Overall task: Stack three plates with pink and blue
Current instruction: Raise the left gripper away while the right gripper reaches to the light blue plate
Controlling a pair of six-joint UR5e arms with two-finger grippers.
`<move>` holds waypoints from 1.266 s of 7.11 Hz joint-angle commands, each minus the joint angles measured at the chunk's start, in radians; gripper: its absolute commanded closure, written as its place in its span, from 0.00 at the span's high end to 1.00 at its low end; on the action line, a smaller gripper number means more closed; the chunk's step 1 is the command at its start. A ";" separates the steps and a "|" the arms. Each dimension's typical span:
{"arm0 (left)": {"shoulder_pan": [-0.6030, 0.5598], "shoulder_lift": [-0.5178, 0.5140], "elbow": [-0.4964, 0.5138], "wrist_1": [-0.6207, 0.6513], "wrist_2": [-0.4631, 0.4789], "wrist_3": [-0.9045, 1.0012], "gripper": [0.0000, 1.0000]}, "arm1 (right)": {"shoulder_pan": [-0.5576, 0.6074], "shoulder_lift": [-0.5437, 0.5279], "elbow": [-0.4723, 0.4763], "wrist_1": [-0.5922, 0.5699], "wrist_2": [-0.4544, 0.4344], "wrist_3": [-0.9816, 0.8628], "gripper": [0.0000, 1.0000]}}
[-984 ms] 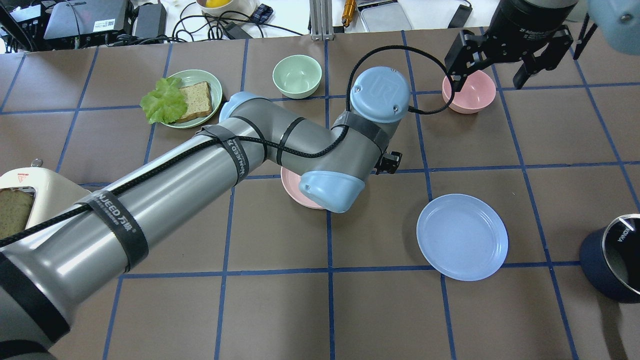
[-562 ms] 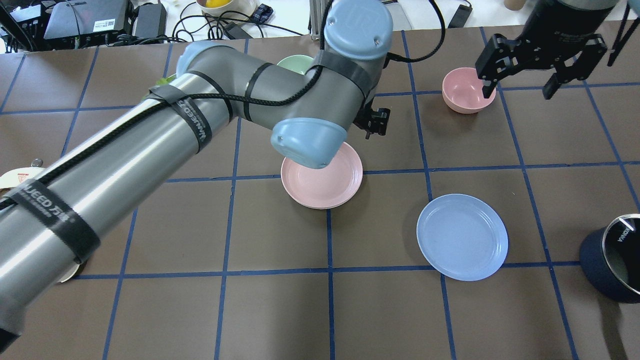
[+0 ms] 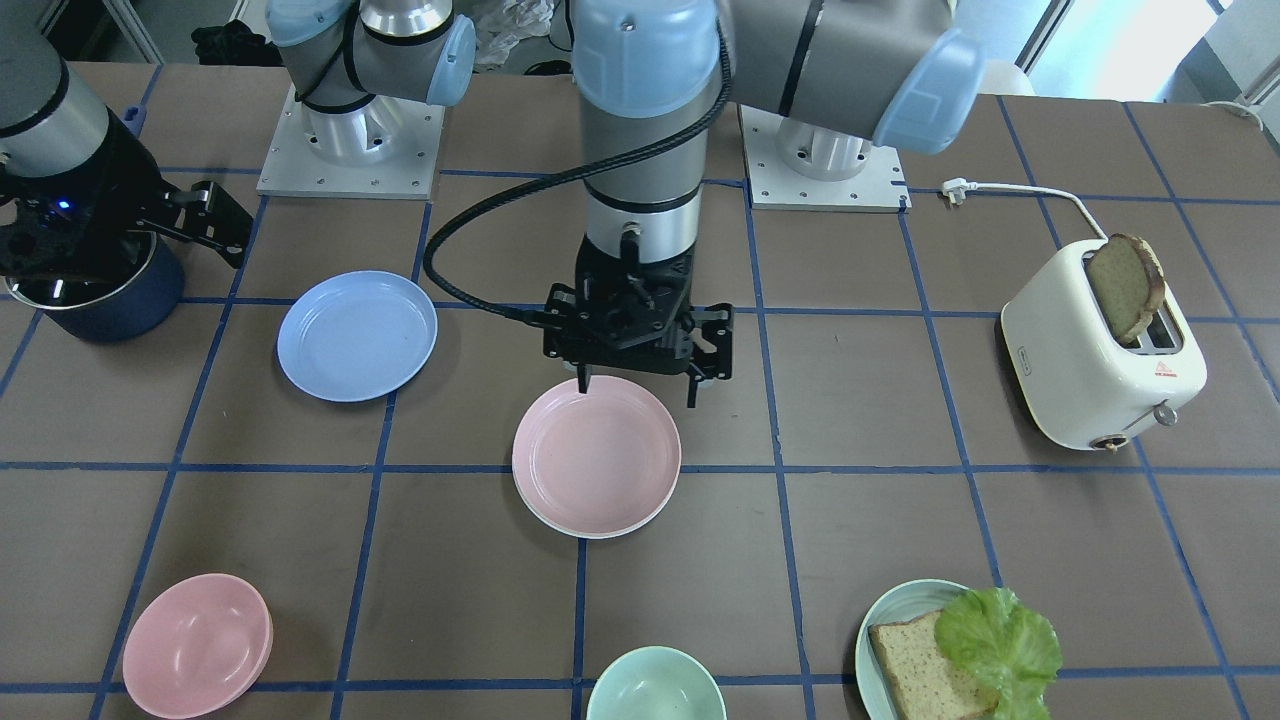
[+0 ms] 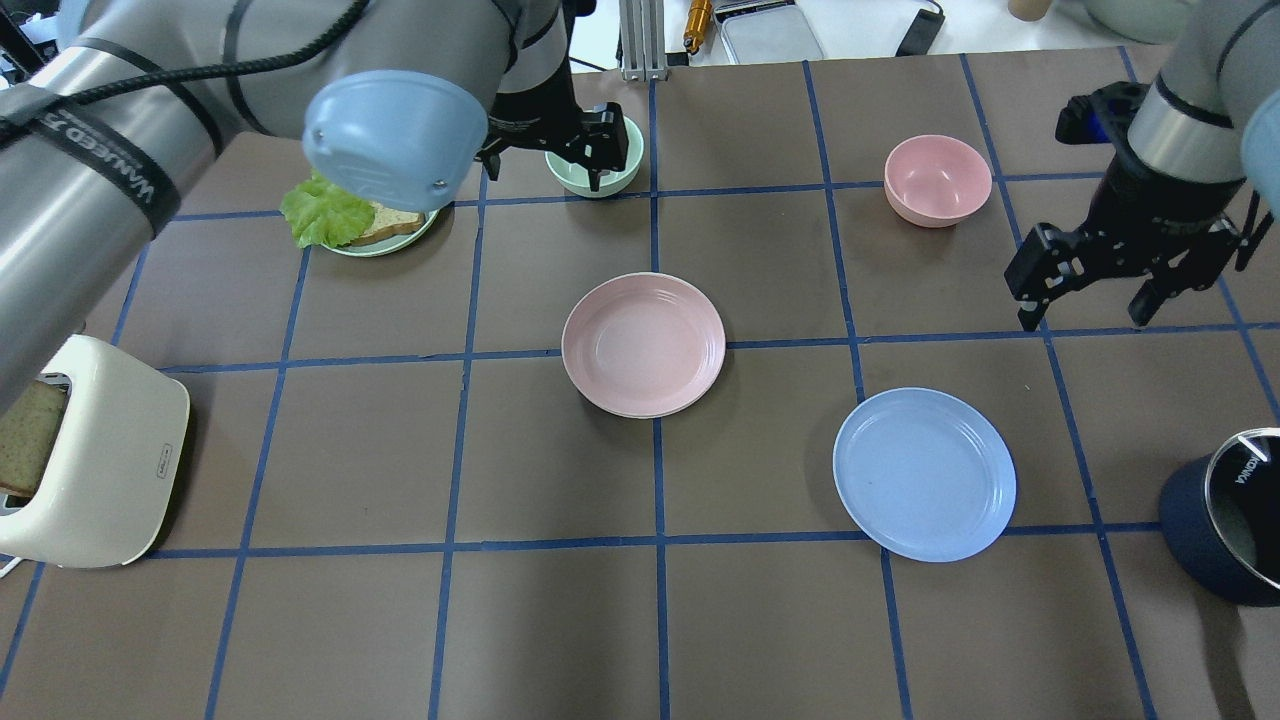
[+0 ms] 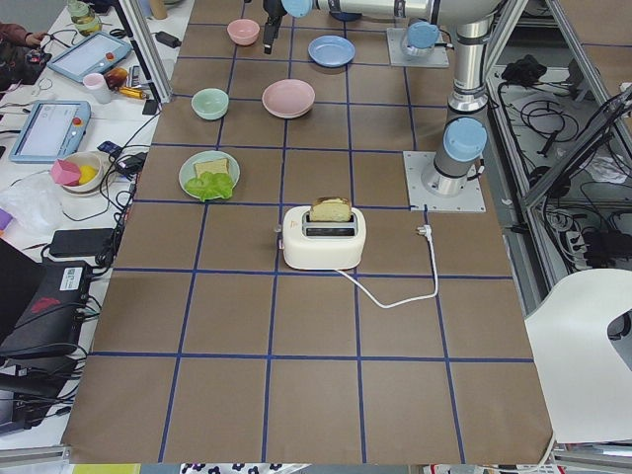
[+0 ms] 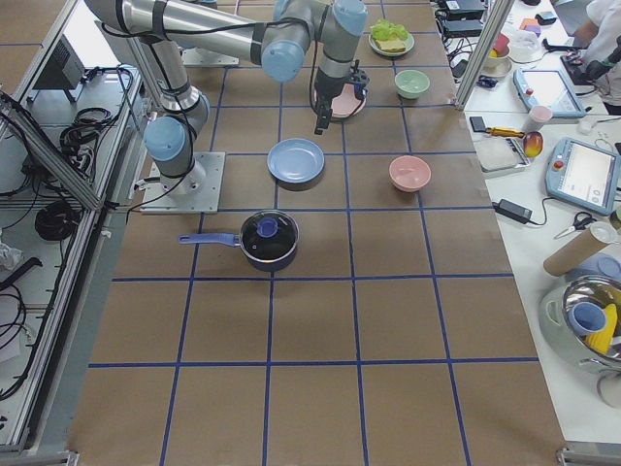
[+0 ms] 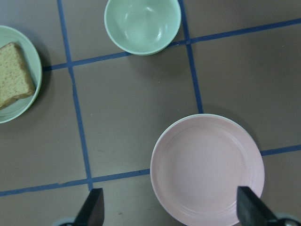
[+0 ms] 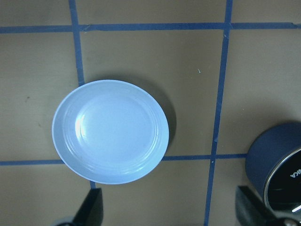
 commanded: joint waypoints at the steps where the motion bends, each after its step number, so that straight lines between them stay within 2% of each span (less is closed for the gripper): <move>1: 0.088 0.068 0.001 -0.132 -0.075 0.010 1.00 | -0.069 -0.052 0.253 -0.214 -0.004 -0.101 1.00; 3: 0.119 0.122 0.001 -0.210 -0.120 0.033 1.00 | -0.106 -0.084 0.455 -0.416 -0.004 -0.115 1.00; 4: 0.122 0.142 0.001 -0.248 -0.122 0.058 1.00 | -0.130 -0.083 0.534 -0.525 0.008 -0.115 1.00; 5: 0.122 0.163 0.001 -0.275 -0.122 0.058 1.00 | -0.159 -0.083 0.588 -0.587 0.025 -0.115 0.99; 6: 0.121 0.171 -0.001 -0.287 -0.123 0.058 1.00 | -0.169 -0.080 0.599 -0.591 0.039 -0.113 0.94; 7: 0.121 0.171 -0.006 -0.287 -0.145 0.050 1.00 | -0.169 -0.068 0.600 -0.600 0.107 -0.113 0.89; 9: 0.125 0.174 0.000 -0.296 -0.154 0.049 1.00 | -0.169 0.009 0.603 -0.708 0.131 -0.113 0.85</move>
